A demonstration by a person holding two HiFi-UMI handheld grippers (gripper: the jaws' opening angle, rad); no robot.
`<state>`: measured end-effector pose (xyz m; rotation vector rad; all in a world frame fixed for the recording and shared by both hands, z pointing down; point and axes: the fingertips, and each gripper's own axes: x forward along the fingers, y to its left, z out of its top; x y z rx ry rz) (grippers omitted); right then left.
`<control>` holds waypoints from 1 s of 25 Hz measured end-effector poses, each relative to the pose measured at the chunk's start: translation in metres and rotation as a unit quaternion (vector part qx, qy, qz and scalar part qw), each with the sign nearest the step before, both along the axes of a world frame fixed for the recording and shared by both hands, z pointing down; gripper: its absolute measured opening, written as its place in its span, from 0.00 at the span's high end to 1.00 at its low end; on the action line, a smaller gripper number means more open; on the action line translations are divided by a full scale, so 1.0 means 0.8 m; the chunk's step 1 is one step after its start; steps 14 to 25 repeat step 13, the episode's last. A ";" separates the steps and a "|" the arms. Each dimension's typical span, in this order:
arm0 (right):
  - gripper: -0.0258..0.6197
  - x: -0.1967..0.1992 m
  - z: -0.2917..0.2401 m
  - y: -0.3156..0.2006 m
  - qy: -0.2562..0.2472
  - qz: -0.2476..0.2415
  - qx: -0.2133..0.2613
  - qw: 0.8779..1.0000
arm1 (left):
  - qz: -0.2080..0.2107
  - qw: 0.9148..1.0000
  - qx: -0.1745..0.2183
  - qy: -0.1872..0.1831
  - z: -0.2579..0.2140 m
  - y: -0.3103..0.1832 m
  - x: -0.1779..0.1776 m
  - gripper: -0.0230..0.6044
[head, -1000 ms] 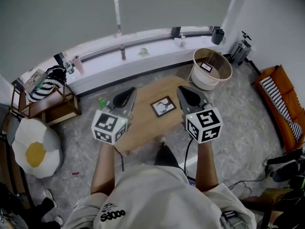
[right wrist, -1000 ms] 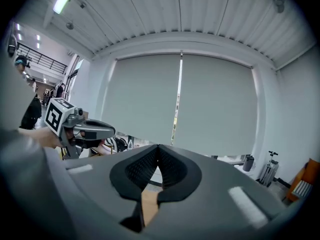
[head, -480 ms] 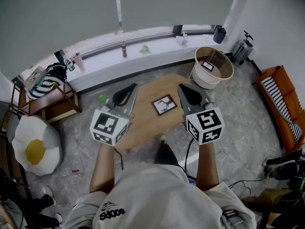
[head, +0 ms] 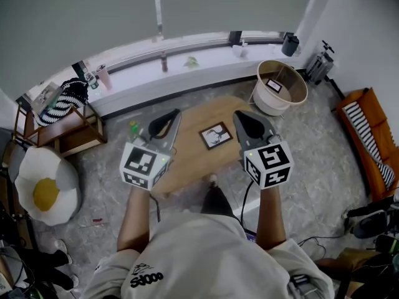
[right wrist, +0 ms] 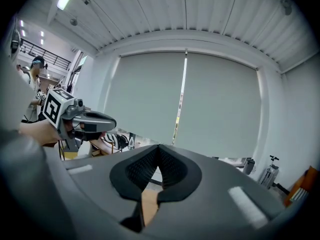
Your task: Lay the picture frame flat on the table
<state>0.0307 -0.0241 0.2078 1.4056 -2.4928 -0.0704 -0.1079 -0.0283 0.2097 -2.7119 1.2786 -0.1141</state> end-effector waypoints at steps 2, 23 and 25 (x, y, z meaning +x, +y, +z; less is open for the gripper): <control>0.96 0.002 0.002 -0.002 -0.001 0.001 -0.002 1.000 | 0.000 1.000 -0.003 -0.001 0.001 -0.002 0.002 0.95; 0.96 0.009 0.007 -0.025 -0.004 0.003 -0.010 1.000 | 0.006 1.000 -0.010 -0.008 0.006 -0.023 0.011 0.95; 0.96 0.009 0.007 -0.025 -0.004 0.003 -0.010 1.000 | 0.006 1.000 -0.010 -0.008 0.006 -0.023 0.011 0.95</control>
